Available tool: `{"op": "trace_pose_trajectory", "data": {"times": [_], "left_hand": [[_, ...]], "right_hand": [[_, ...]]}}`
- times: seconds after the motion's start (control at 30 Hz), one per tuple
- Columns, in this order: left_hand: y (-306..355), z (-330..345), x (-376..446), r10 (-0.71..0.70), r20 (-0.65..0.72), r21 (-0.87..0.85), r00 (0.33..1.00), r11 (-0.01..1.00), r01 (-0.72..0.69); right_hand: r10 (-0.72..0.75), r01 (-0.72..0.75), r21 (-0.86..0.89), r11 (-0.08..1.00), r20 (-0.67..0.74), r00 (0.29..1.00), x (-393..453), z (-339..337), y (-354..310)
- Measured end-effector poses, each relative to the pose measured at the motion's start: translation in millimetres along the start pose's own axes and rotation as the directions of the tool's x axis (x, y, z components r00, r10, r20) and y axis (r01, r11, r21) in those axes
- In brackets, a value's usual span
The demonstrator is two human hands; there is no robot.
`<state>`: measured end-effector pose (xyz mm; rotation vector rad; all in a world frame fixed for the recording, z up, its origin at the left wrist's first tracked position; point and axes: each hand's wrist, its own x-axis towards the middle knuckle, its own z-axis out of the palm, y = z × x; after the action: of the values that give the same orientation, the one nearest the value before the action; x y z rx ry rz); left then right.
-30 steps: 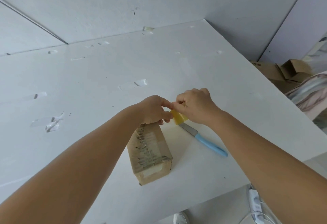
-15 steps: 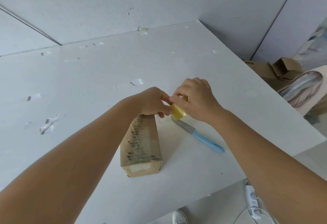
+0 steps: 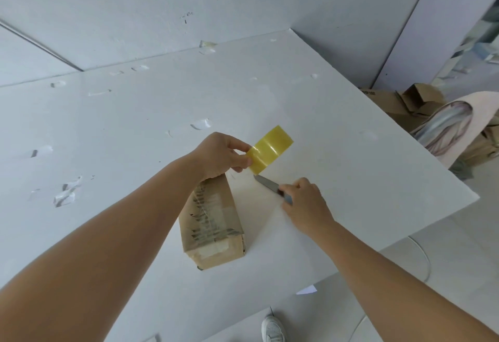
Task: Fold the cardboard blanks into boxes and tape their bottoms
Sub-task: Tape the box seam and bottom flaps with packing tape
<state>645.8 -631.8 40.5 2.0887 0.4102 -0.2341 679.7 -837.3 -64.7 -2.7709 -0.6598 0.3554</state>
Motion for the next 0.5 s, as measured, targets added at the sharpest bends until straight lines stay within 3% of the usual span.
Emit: {"op": "trace_pose_trajectory", "data": {"times": [0.13, 0.3, 0.5], "left_hand": [[0, 2, -1, 0.004, -0.008, 0.018, 1.000, 1.000, -0.004], [0, 2, -1, 0.012, -0.022, 0.045, 1.000, 0.999, -0.011], [1, 2, -1, 0.025, -0.039, 0.066, 0.999, 0.998, -0.022]], "right_hand": [[-0.031, 0.031, -0.013, 0.999, 0.000, 1.000, -7, -5, -3], [-0.080, 0.086, 0.096, 0.992, -0.062, 0.995, -28, -33, -5], [-0.105, 0.113, 0.066, 0.991, -0.115, 0.988, -61, -71, -17]]}}
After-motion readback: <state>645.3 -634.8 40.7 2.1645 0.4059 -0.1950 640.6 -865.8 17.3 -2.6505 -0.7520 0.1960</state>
